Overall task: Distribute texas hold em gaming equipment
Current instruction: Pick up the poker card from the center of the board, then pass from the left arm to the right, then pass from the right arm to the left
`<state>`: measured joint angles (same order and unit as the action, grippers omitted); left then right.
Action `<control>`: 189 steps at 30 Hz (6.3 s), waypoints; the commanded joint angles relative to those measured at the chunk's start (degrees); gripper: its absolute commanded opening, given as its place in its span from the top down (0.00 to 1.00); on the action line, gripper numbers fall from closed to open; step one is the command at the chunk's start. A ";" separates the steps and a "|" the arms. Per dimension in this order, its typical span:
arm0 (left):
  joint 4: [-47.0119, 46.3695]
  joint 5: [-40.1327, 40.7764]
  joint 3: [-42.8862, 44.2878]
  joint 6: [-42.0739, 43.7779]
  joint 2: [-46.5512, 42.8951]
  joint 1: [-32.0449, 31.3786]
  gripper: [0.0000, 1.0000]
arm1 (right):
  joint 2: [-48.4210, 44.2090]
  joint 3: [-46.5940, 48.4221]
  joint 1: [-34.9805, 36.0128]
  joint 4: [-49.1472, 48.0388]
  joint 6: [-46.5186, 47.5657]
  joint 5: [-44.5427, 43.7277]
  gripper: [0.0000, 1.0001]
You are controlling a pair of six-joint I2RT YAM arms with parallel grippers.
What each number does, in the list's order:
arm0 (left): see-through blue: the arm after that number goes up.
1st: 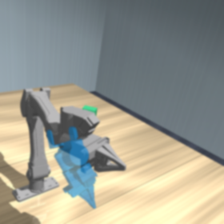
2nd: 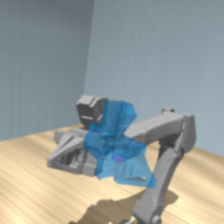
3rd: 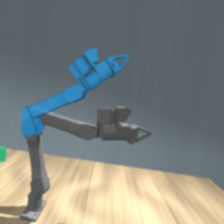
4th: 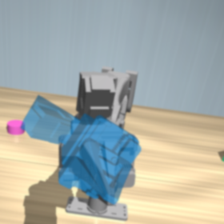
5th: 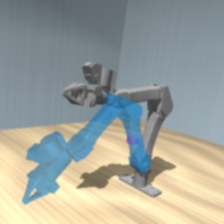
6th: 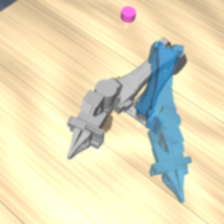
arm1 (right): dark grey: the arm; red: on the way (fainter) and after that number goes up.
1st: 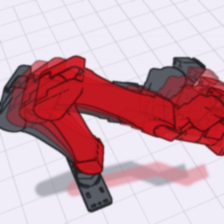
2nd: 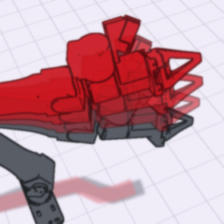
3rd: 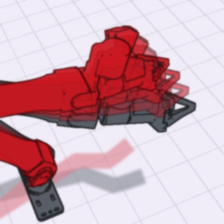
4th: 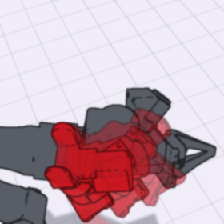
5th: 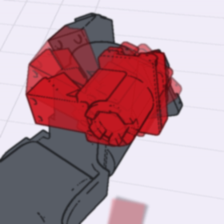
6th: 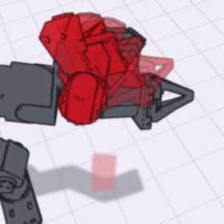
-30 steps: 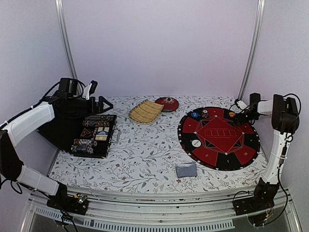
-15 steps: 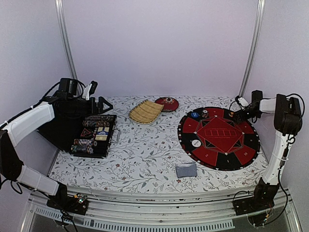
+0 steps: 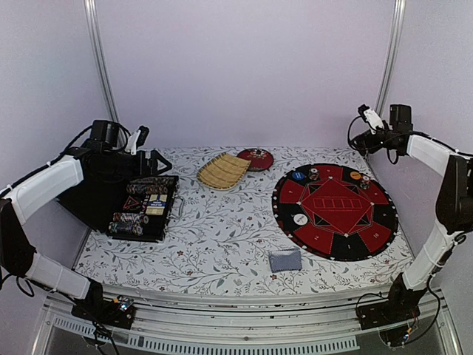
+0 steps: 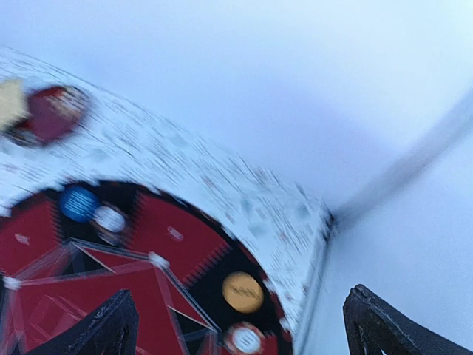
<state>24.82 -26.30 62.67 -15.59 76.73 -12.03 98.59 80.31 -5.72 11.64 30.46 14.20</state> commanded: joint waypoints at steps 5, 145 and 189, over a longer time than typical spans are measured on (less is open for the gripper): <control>3.87 6.75 2.55 2.15 -1.30 -1.72 0.02 | -15.62 -3.61 17.71 0.51 -3.89 15.65 0.01; -21.47 24.72 -5.88 32.91 19.13 -39.32 0.18 | 18.13 -16.09 45.55 -35.20 -58.08 51.49 0.98; -31.57 23.69 -9.07 35.97 17.24 -39.91 0.14 | 15.37 -16.02 45.53 -32.86 -60.42 48.52 0.98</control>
<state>-2.37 -2.70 54.02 20.36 96.64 -52.71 116.31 63.81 39.22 -22.59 -30.02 61.52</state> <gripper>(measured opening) 0.853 0.123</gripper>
